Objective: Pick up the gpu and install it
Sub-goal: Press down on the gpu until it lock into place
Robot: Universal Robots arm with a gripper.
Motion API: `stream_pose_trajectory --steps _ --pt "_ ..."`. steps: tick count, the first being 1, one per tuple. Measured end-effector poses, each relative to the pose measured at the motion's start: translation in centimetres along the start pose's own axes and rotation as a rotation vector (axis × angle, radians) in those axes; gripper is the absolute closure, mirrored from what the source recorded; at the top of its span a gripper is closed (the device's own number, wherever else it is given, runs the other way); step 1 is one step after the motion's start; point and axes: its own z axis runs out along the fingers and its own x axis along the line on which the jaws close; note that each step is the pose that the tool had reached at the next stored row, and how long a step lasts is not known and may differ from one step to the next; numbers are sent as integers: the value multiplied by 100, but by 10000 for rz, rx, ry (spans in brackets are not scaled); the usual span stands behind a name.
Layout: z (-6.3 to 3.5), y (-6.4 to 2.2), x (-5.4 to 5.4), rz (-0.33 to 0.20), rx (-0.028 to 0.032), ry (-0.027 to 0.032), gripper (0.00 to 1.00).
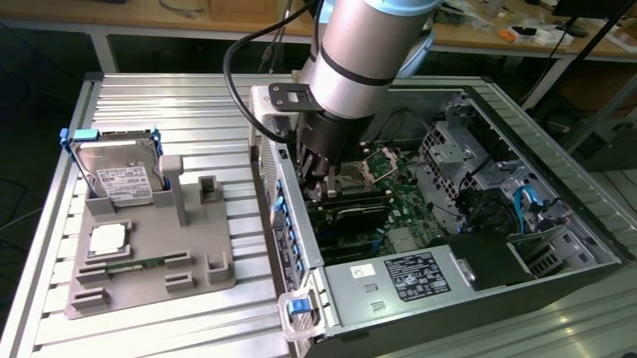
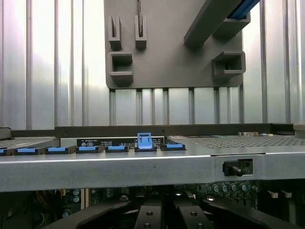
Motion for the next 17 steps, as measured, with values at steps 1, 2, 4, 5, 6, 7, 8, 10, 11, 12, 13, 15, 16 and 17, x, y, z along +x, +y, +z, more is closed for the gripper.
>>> stream_pose_trajectory --steps 1,2,4,5,6,7,8,10,11,12,13,15,16,17 --pt "0 3 -1 4 -2 0 89" --pt "0 3 0 4 -2 1 89" --pt "-1 2 0 2 -3 1 89" --pt "-1 -4 0 5 -19 1 89" --pt "-5 -11 0 7 -35 2 89" --pt "-14 -18 0 9 -50 4 89" --pt "-21 -24 -1 8 -56 4 89" --pt "-33 -36 -4 8 -71 7 89" --pt "-33 -36 -5 9 -73 8 89" --pt "-34 -36 -5 10 -73 8 89" --pt "-34 -36 -5 9 -73 7 89" --pt "-39 -35 -5 8 -74 8 89" --pt "-42 -32 -6 9 -73 17 89" --pt "-46 -29 -10 13 -73 47 89"
